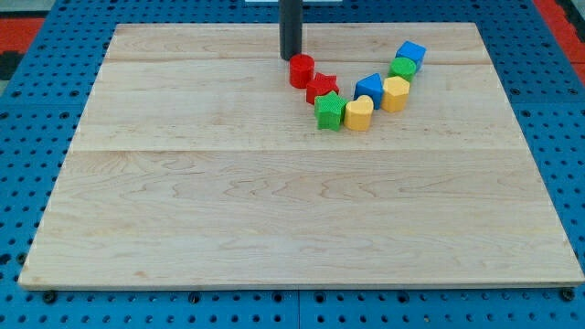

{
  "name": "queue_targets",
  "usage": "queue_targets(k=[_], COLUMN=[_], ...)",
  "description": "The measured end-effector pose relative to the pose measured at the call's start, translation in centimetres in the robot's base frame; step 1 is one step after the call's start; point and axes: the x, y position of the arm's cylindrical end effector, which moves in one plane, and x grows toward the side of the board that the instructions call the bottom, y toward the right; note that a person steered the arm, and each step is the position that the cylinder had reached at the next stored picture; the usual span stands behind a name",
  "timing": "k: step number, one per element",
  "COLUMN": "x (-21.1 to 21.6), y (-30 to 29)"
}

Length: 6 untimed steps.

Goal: Move the green circle above to the red circle

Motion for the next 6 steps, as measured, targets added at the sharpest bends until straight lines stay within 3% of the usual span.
queue_targets(k=[1,2,4,5,6], x=[0.4,-5.1,-5.2,-2.6,0.5], y=[3.4,4.3,18.7,25.5,25.5])
